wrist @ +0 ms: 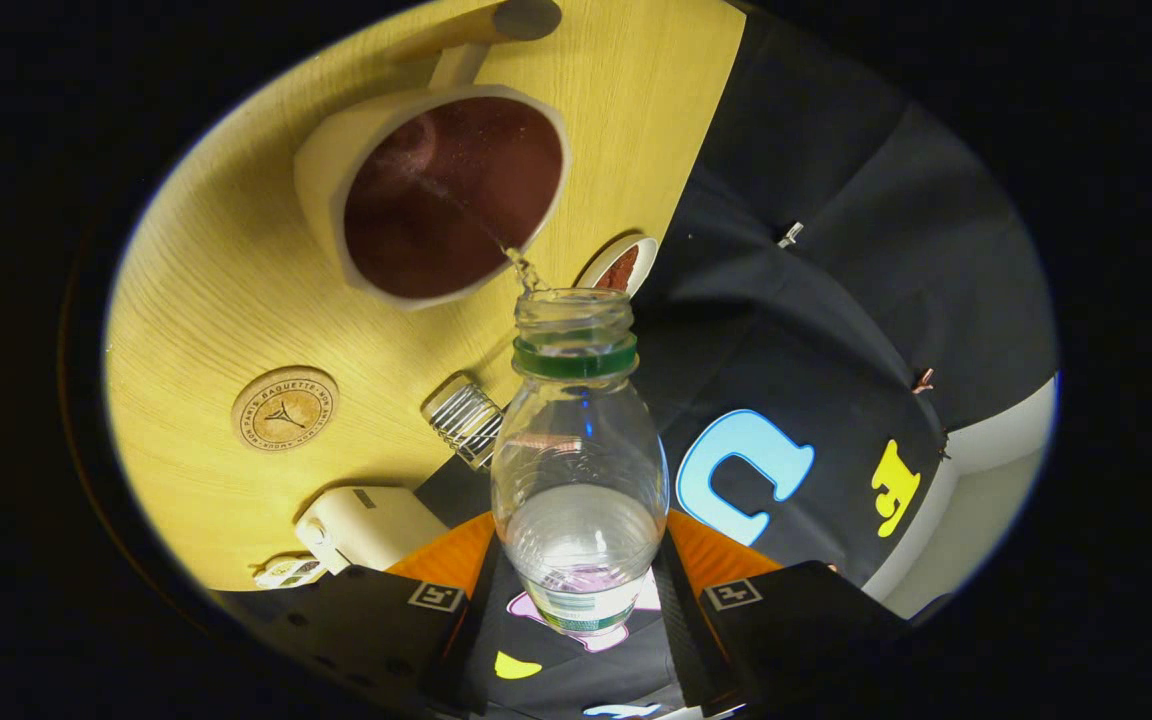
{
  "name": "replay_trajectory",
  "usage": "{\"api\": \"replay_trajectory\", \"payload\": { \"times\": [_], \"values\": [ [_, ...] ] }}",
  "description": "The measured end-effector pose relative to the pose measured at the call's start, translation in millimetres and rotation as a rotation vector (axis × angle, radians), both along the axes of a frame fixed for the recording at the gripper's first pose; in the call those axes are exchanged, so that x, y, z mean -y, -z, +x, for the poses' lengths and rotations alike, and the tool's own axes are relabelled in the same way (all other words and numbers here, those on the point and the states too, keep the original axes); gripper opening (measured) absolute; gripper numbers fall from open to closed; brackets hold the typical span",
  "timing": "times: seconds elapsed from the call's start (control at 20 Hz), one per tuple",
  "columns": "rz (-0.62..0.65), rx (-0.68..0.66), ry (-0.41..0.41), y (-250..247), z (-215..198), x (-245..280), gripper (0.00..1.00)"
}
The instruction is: Take the bottle from table, then pour the juice into the cup, finally place the bottle on the coaster
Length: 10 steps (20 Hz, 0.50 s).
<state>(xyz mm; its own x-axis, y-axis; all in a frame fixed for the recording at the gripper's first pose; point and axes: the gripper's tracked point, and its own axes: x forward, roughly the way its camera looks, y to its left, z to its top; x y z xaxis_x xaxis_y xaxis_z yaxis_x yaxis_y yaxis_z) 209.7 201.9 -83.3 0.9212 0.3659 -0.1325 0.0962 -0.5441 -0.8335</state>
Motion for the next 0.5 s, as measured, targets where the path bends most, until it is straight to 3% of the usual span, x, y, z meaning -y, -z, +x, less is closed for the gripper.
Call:
{"api": "replay_trajectory", "payload": {
  "times": [0.5],
  "values": [
    [0.021, 0.021, -0.029, -11.9, 5.2, 2.0, 0.72]
  ]
}}
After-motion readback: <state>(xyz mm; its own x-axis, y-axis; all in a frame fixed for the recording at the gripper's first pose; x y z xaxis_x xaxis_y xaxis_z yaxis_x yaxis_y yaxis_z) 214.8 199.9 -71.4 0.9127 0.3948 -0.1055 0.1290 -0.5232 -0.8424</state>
